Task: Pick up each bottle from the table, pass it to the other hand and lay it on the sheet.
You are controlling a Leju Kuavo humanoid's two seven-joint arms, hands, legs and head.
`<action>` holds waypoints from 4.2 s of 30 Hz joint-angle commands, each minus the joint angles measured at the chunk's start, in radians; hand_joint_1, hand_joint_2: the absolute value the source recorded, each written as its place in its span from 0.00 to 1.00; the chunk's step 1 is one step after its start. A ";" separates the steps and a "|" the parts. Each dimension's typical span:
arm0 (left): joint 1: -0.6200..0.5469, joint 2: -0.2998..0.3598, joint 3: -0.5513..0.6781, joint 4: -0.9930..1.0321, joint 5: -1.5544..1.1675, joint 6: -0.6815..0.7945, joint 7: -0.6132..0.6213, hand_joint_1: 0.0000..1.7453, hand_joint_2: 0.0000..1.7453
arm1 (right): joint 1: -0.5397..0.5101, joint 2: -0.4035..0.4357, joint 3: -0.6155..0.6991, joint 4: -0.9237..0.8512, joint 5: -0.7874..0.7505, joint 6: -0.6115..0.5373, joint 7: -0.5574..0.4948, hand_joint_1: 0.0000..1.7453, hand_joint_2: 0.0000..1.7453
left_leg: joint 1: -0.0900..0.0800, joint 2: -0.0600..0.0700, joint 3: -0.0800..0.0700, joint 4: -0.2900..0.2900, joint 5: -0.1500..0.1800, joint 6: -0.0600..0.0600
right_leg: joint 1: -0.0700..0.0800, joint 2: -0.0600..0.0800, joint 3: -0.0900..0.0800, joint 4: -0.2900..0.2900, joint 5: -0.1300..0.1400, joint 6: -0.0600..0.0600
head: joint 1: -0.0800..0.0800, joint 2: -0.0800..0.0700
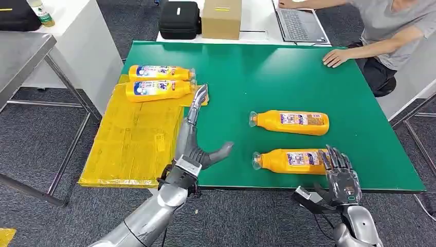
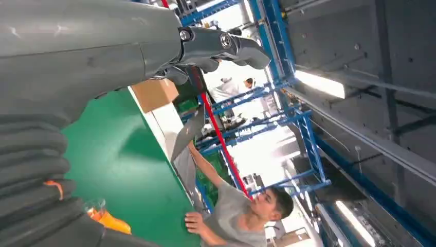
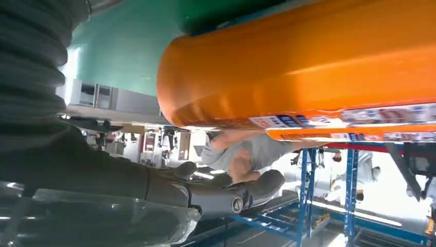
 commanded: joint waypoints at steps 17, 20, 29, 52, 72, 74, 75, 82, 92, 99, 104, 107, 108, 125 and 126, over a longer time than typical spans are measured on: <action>-0.065 0.018 -0.090 0.078 0.021 0.034 0.004 0.00 0.00 | -0.082 -0.017 -0.072 0.149 -0.008 -0.002 -0.095 0.00 1.00 | 0.000 0.000 0.003 -0.001 -0.001 -0.001 | 0.000 0.000 0.003 -0.001 -0.001 -0.001 | 0.000 0.000; -0.069 0.017 -0.088 0.078 0.028 0.031 0.004 0.00 0.00 | -0.092 -0.017 -0.079 0.177 -0.005 -0.002 -0.099 0.00 1.00 | 0.001 0.000 0.003 -0.001 -0.001 -0.001 | 0.001 0.000 0.003 -0.001 -0.001 -0.001 | 0.000 0.000; -0.069 0.017 -0.088 0.078 0.028 0.031 0.004 0.00 0.00 | -0.092 -0.017 -0.079 0.177 -0.005 -0.002 -0.099 0.00 1.00 | 0.001 0.000 0.002 0.000 0.000 -0.001 | 0.000 0.000 0.002 -0.001 0.000 -0.001 | 0.000 0.000; -0.079 -0.005 -0.056 0.118 0.055 -0.015 0.004 0.00 0.00 | -0.204 -0.062 -0.013 0.450 0.036 0.025 0.003 0.00 1.00 | 0.000 0.001 0.009 -0.001 -0.001 -0.002 | 0.000 0.001 0.008 -0.002 -0.001 -0.001 | 0.000 0.000; -0.089 -0.062 0.021 0.236 0.074 -0.090 0.004 0.00 0.00 | -0.194 -0.071 0.124 0.502 0.154 -0.002 0.083 0.00 1.00 | 0.001 0.000 0.019 -0.001 0.000 -0.001 | 0.001 0.001 0.018 -0.004 0.002 -0.001 | 0.000 0.000; -0.089 -0.063 0.022 0.237 0.073 -0.086 0.004 0.00 0.00 | -0.193 -0.070 0.129 0.500 0.161 -0.002 0.089 0.00 1.00 | 0.001 0.002 0.021 -0.001 0.000 -0.001 | 0.001 0.003 0.019 -0.004 0.002 -0.001 | 0.000 0.000; -0.089 -0.061 0.022 0.237 0.072 -0.088 0.004 0.00 0.00 | -0.198 -0.072 0.144 0.503 0.183 -0.002 0.106 0.00 1.00 | 0.001 0.003 0.022 -0.001 -0.001 0.000 | 0.001 0.003 0.020 -0.003 0.002 0.000 | 0.000 0.000; -0.083 -0.056 0.011 0.232 0.060 -0.086 0.004 0.00 0.00 | -0.173 -0.065 0.151 0.451 0.177 -0.002 0.072 0.00 1.00 | 0.001 0.002 0.022 -0.002 0.000 -0.001 | 0.002 0.002 0.020 -0.004 0.003 -0.001 | 0.000 0.000; -0.085 -0.045 0.021 0.226 0.064 -0.072 0.004 0.00 0.00 | -0.242 -0.041 0.125 0.548 0.109 0.069 0.038 0.00 1.00 | 0.002 0.007 0.024 -0.002 0.000 -0.001 | 0.002 0.006 0.021 -0.004 0.005 -0.002 | 0.000 0.000; -0.081 -0.042 0.020 0.222 0.056 -0.053 0.004 0.00 0.00 | -0.265 -0.025 0.060 0.575 0.002 0.141 -0.016 0.00 1.00 | 0.002 0.008 0.023 -0.002 0.000 -0.001 | 0.002 0.007 0.020 -0.004 0.005 -0.002 | 0.000 0.000; -0.080 -0.042 0.021 0.221 0.056 -0.047 0.004 0.00 0.00 | -0.275 -0.026 0.068 0.590 0.016 0.131 0.025 0.00 1.00 | 0.002 0.010 0.024 -0.002 0.000 -0.001 | 0.002 0.008 0.020 -0.004 0.005 -0.002 | 0.000 0.000; -0.081 -0.043 0.018 0.220 0.054 -0.048 0.004 0.00 0.00 | -0.275 -0.021 0.078 0.591 0.029 0.103 0.040 0.00 1.00 | 0.002 0.012 0.024 -0.002 -0.001 -0.001 | 0.002 0.011 0.020 -0.004 0.005 -0.002 | 0.000 0.000; -0.080 -0.044 0.018 0.221 0.055 -0.048 0.004 0.00 0.00 | -0.273 -0.018 0.077 0.591 0.028 0.088 0.040 0.00 1.00 | 0.002 0.012 0.023 -0.001 -0.001 -0.001 | 0.002 0.011 0.020 -0.004 0.005 -0.002 | 0.000 0.000; -0.083 -0.043 0.017 0.228 0.057 -0.052 0.004 0.00 0.00 | -0.280 -0.020 0.161 0.589 0.126 -0.002 0.070 0.00 1.00 | 0.002 0.017 0.024 -0.001 -0.001 0.000 | 0.002 0.016 0.018 -0.003 0.008 -0.002 | 0.000 0.000; -0.083 -0.043 0.017 0.228 0.057 -0.052 0.004 0.00 0.00 | -0.280 -0.020 0.161 0.589 0.126 -0.002 0.070 0.00 1.00 | 0.002 0.016 0.023 -0.001 0.000 -0.001 | 0.003 0.015 0.017 -0.004 0.008 -0.003 | 0.000 0.000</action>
